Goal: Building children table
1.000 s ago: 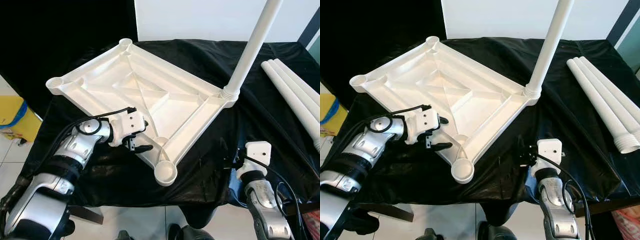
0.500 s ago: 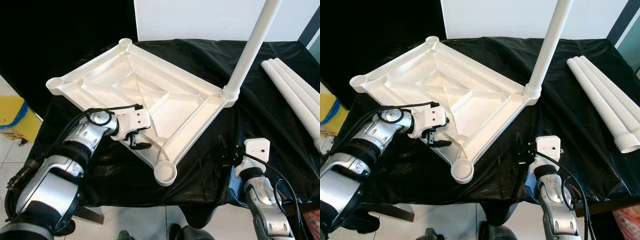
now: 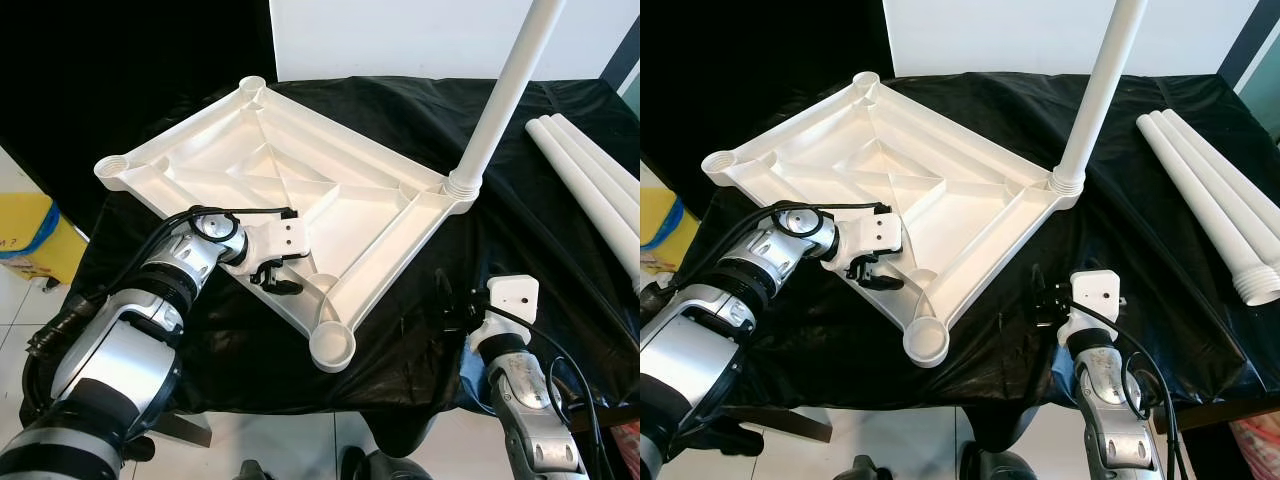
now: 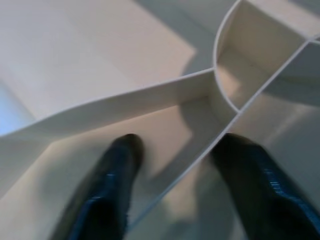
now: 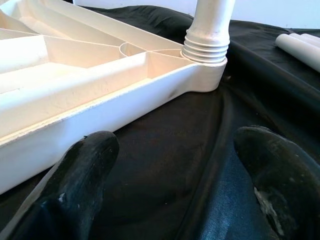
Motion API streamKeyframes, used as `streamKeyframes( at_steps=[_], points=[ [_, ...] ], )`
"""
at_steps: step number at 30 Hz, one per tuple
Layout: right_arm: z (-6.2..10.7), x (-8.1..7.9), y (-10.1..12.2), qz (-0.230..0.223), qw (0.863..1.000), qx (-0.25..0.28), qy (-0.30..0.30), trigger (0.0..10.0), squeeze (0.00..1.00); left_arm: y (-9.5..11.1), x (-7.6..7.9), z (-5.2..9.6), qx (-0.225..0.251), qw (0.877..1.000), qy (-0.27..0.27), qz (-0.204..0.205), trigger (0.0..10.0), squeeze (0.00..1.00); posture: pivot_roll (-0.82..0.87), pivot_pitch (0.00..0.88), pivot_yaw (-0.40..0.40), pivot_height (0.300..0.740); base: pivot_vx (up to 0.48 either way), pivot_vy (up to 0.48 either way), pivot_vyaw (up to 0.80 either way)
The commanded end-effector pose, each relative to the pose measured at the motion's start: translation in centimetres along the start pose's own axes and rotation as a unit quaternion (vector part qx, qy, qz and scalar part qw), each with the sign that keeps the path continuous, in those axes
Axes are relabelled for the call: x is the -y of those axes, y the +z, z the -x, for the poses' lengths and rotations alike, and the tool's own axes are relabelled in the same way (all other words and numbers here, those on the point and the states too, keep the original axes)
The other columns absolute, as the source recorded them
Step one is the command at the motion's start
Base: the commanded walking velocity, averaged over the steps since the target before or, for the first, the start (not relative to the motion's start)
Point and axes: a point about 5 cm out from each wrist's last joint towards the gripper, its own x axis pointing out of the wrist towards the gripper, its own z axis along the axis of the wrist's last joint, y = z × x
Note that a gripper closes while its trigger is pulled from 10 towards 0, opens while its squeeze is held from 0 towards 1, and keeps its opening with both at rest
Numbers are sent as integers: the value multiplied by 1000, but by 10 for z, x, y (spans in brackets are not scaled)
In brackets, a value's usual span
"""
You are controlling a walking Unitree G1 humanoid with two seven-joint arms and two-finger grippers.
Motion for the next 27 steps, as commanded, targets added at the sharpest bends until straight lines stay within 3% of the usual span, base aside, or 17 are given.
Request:
streamKeyframes(
  at_steps=[1, 17, 27],
  points=[
    [2, 0, -1, 0, 1000, -6, -4, 10000, 0, -23, 23, -13, -38, 995, -83, 38, 0, 0, -100, 169, 2, 740, 0, 0, 0],
    [6, 1, -2, -4, 1000, -8, -16, 10000, 0, -7, 38, -32, 39, 996, -69, 52, 0, 0, -107, 175, 11, 740, 0, 0, 0],
    [3, -2, -1, -7, 1000, -6, -18, 10000, 0, 13, 39, -39, 112, 987, 21, 109, 0, 0, -99, 171, 4, 740, 0, 0, 0]
  ],
)
